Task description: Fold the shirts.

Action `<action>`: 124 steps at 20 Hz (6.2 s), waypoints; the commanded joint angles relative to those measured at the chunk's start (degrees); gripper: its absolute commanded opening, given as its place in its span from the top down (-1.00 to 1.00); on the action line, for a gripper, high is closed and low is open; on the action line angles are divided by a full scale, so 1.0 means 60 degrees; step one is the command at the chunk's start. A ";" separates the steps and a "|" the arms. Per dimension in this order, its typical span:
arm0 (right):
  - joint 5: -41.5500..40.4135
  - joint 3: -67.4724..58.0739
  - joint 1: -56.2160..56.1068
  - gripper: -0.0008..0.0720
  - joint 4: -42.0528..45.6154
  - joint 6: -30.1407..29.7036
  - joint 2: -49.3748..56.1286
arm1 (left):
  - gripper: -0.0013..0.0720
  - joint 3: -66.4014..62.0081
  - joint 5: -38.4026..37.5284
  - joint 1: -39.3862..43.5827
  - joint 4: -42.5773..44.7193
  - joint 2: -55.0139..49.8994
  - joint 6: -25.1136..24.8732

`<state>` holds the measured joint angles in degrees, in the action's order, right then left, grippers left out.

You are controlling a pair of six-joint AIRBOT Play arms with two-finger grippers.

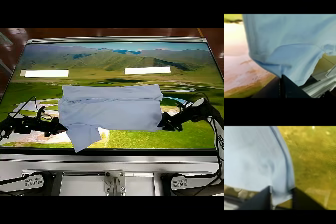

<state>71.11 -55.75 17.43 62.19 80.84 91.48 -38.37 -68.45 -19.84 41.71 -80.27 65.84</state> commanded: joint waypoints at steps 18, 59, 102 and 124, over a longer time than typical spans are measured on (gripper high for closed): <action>-0.3049 -0.4309 -0.1147 0.82 -0.0579 0.0433 0.1078 | 0.87 -0.8553 0.0579 0.1818 -0.0240 -0.3825 0.0918; 0.1089 -0.6543 -0.1395 0.82 -0.2860 0.0477 -0.1293 | 0.87 -0.9278 0.1690 0.5894 -0.1461 -0.4382 0.0645; 0.1610 -0.6539 -0.5125 -0.76 0.0510 0.1774 0.1341 | 0.87 -0.9275 -0.1494 0.1195 -0.1789 0.1355 0.0459; -0.0466 -0.2659 -0.2521 0.81 -0.6980 -0.2437 0.1534 | 0.87 -0.9275 -0.1526 0.1705 -0.1767 0.1344 0.0488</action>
<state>66.30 -70.15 1.32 32.47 75.35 101.93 -94.04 -77.62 -9.76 31.09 -72.16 68.77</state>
